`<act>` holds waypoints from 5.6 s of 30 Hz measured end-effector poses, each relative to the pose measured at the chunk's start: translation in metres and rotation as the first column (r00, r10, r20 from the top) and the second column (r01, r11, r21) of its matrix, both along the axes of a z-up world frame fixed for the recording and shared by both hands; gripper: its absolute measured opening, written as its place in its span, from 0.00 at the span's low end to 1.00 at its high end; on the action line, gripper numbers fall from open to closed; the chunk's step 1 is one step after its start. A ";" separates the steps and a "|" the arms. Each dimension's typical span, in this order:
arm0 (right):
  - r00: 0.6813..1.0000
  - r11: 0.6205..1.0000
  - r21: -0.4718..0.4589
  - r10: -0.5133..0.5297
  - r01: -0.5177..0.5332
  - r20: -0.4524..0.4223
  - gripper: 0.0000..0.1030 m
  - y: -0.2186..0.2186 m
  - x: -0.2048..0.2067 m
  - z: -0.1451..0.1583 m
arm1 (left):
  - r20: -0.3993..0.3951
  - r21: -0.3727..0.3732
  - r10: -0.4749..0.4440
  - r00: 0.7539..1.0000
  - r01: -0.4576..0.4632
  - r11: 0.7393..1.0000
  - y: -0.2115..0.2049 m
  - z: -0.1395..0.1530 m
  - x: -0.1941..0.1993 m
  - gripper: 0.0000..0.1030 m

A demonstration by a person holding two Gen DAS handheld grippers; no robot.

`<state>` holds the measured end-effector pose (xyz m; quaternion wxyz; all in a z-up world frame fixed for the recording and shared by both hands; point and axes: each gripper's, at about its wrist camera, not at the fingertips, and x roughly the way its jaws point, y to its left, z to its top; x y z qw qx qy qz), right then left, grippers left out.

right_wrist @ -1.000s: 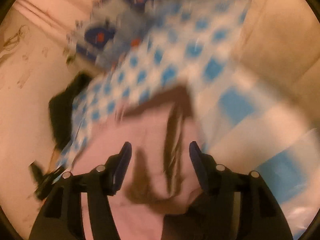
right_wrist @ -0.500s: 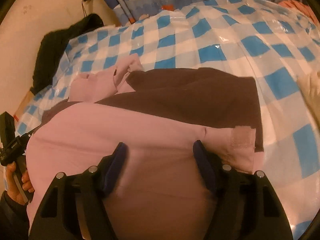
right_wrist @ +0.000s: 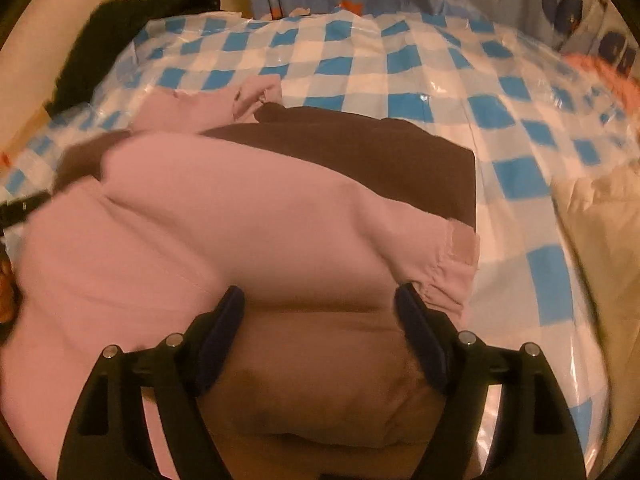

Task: Fold large clothes

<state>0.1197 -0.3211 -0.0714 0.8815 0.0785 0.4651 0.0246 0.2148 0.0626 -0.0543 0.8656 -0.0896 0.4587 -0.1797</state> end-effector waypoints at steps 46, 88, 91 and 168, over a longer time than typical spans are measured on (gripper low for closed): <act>0.917 0.575 0.760 0.393 -0.303 0.068 0.92 0.357 -0.298 -0.044 | -0.305 -0.401 0.157 0.939 -0.276 0.874 0.220 -0.058 -0.429 0.88; 0.866 0.559 0.734 0.495 -0.385 0.078 0.93 0.325 -0.313 -0.036 | -0.418 -0.432 -0.040 0.908 -0.159 0.887 0.169 -0.110 -0.381 0.68; 0.877 0.601 0.682 0.464 -0.417 0.128 0.93 0.279 -0.329 -0.005 | -0.363 -0.501 -0.101 0.926 -0.103 0.859 0.162 -0.080 -0.383 0.27; 0.971 0.642 0.754 0.239 -0.140 -0.023 0.27 -0.004 -0.363 -0.003 | -0.431 -0.390 -0.044 0.901 -0.142 0.910 0.144 -0.079 -0.374 0.14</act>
